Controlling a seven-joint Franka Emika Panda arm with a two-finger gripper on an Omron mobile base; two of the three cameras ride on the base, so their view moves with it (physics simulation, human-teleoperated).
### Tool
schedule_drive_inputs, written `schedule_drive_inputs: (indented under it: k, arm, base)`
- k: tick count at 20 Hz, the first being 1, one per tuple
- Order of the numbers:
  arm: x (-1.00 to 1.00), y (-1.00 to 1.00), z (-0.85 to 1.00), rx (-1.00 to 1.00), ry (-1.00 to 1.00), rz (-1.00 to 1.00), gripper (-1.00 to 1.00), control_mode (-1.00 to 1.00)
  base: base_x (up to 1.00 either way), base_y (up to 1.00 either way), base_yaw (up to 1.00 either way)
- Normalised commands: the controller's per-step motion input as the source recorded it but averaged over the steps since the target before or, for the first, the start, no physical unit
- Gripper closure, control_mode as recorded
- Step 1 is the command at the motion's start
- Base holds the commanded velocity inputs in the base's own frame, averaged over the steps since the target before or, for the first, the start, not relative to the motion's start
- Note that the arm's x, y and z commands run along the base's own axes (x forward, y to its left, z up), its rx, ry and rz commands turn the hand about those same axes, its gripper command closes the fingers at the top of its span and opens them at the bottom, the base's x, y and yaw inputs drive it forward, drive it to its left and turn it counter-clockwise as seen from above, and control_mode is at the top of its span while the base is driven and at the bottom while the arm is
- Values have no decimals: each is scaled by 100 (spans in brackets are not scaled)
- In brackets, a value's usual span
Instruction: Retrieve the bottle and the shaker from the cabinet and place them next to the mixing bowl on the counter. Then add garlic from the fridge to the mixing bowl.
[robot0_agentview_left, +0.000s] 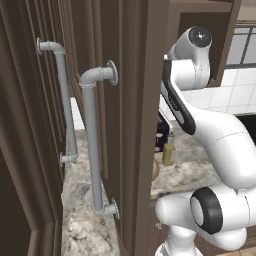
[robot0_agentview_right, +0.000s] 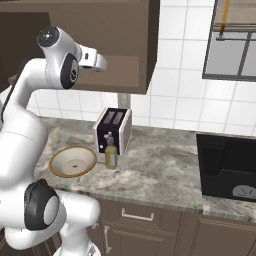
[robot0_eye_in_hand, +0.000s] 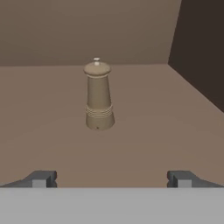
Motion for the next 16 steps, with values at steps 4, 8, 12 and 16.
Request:
schedule_drive_inputs:
  k: [4, 8, 12, 16]
  arm:
    - [30, 15, 0, 0, -1, 0, -100, -100]
    - [33, 15, 0, 0, -1, 0, -100, -100]
    - [37, 4, 0, 0, 0, 0, -100, -100]
    - [38, 0, -3, 0, 0, 0, -100, -100]
  base:
    - [0, 0, 0]
    - [0, 0, 0]
    - [0, 0, 0]
    - [0, 0, 0]
